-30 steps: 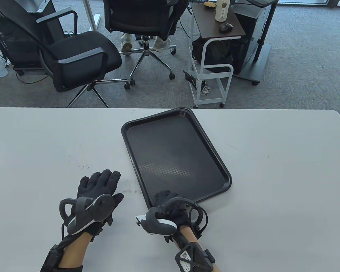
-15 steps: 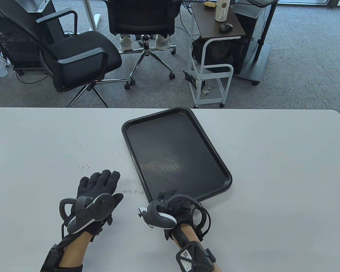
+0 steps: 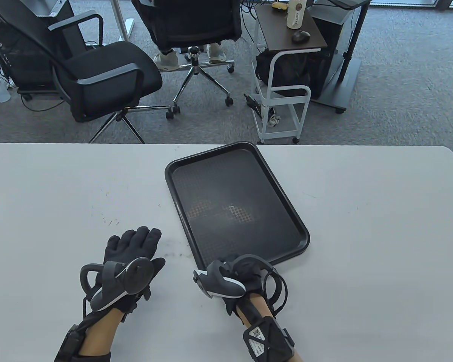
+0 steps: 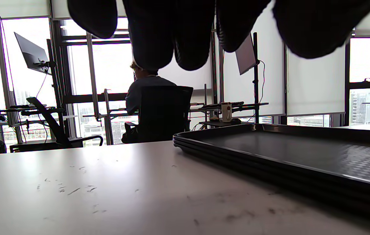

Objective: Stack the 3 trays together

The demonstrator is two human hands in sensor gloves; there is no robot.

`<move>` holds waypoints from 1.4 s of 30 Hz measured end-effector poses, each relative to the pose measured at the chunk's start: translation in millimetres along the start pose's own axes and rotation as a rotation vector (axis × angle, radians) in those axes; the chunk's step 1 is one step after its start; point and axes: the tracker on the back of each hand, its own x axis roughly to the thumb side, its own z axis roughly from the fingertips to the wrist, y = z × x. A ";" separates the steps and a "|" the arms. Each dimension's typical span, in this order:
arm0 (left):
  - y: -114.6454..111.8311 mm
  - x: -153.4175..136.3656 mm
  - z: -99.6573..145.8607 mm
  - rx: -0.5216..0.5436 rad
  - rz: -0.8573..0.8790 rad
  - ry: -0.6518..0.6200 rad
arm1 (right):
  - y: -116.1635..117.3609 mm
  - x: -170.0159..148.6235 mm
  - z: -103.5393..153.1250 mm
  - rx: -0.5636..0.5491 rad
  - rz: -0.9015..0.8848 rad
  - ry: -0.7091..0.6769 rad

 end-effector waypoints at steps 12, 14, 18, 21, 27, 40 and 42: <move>2.3 7.5 1.6 0.025 0.004 -0.034 | -45.8 -89.1 55.7 -0.497 -0.154 0.168; 2.6 8.4 2.0 0.029 0.004 -0.036 | -43.0 -101.7 66.1 -0.513 -0.162 0.193; 2.5 10.5 2.6 0.033 0.002 -0.046 | -28.2 -124.1 83.0 -0.534 -0.148 0.251; 2.3 12.4 2.8 0.037 0.000 -0.055 | -14.4 -139.8 92.6 -0.552 -0.167 0.299; 1.2 16.8 4.0 0.043 0.002 -0.073 | 11.2 -161.2 104.6 -0.555 -0.160 0.396; -0.7 20.5 5.2 0.042 0.003 -0.096 | 45.1 -181.1 103.1 -0.450 -0.185 0.481; -0.7 20.4 5.2 0.041 0.004 -0.097 | 49.2 -182.9 101.8 -0.428 -0.192 0.487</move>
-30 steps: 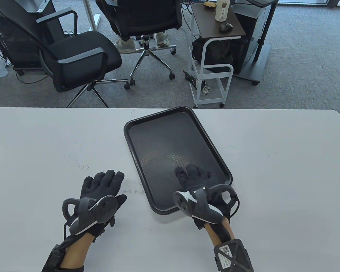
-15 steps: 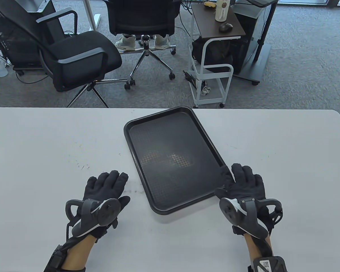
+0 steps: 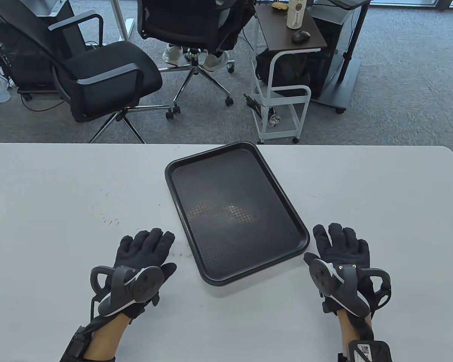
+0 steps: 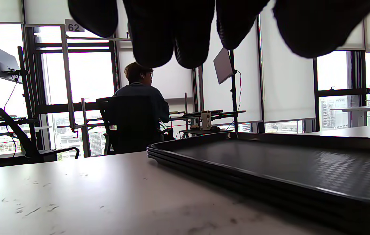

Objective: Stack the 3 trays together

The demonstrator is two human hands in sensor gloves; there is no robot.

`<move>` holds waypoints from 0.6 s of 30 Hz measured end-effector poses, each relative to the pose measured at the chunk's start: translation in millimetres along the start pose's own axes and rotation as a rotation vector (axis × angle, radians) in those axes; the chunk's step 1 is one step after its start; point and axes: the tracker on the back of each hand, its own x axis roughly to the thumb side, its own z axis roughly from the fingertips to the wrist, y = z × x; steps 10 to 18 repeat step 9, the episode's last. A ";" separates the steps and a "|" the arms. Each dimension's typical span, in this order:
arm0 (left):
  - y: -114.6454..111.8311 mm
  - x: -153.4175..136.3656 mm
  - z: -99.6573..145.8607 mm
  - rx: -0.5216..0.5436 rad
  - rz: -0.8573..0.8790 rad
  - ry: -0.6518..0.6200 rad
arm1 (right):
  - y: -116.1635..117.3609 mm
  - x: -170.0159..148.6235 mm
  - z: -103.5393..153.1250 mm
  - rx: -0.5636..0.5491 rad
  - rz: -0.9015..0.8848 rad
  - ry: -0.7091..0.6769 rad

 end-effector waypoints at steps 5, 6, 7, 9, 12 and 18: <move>0.0 -0.1 -0.3 -0.009 -0.001 0.000 | 7.4 -3.0 -0.7 0.035 0.014 0.010; 0.2 0.0 -0.4 -0.011 -0.002 0.000 | 8.8 -3.3 -1.0 0.044 0.016 0.012; 0.2 -0.1 -0.4 -0.012 -0.002 0.000 | 9.9 -3.6 -1.3 0.053 0.019 0.014; 0.1 -0.2 -0.6 -0.016 -0.003 0.000 | 12.0 -3.4 -1.4 0.061 0.022 0.013; 0.1 -0.2 -0.6 -0.016 -0.003 0.000 | 12.0 -3.4 -1.4 0.061 0.022 0.013; 0.1 -0.2 -0.6 -0.016 -0.003 0.000 | 12.0 -3.4 -1.4 0.061 0.022 0.013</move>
